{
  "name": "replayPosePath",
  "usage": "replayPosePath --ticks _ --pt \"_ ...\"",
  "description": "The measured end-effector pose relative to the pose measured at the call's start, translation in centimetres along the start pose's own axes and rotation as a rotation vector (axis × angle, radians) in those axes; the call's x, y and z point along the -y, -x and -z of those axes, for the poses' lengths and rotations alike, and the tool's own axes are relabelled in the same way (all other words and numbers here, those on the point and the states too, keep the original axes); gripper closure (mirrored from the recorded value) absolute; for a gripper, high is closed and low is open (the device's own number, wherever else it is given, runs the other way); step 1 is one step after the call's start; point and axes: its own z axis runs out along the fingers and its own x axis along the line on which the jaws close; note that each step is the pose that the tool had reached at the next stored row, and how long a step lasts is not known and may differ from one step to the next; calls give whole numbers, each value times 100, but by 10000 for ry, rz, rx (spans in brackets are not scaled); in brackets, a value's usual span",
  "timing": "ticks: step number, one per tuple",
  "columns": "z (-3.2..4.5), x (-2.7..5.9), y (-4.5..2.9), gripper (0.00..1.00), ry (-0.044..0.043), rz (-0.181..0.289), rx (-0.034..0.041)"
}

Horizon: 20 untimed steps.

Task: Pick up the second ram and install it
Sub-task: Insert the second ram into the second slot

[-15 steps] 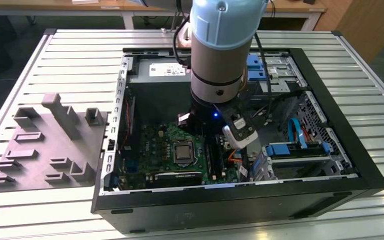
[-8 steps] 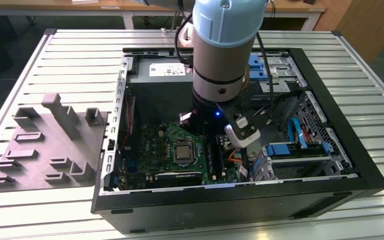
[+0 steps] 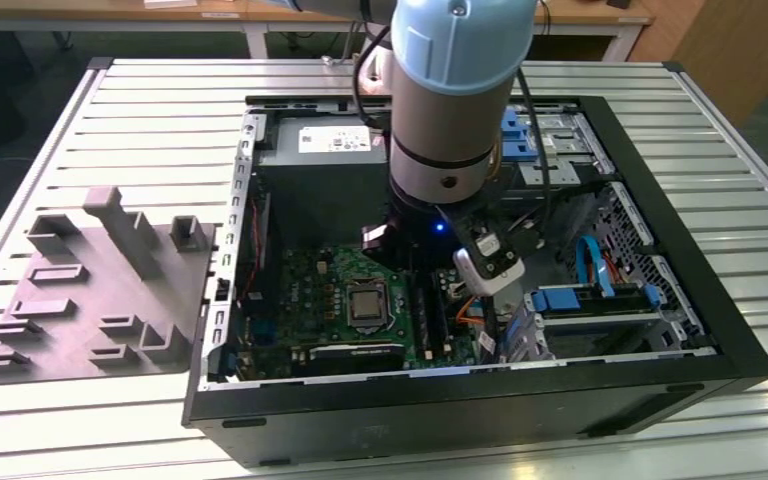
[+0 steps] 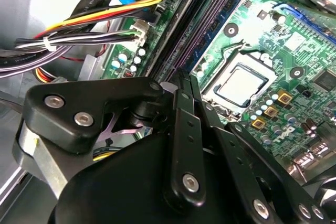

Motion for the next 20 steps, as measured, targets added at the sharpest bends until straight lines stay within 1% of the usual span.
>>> replayPosePath --ticks 8,16,20 --pt "-1 -1 20 88 0 0 0" --pt "-4 -14 23 88 -1 1 0" --pt "-22 -13 22 88 -2 1 0"
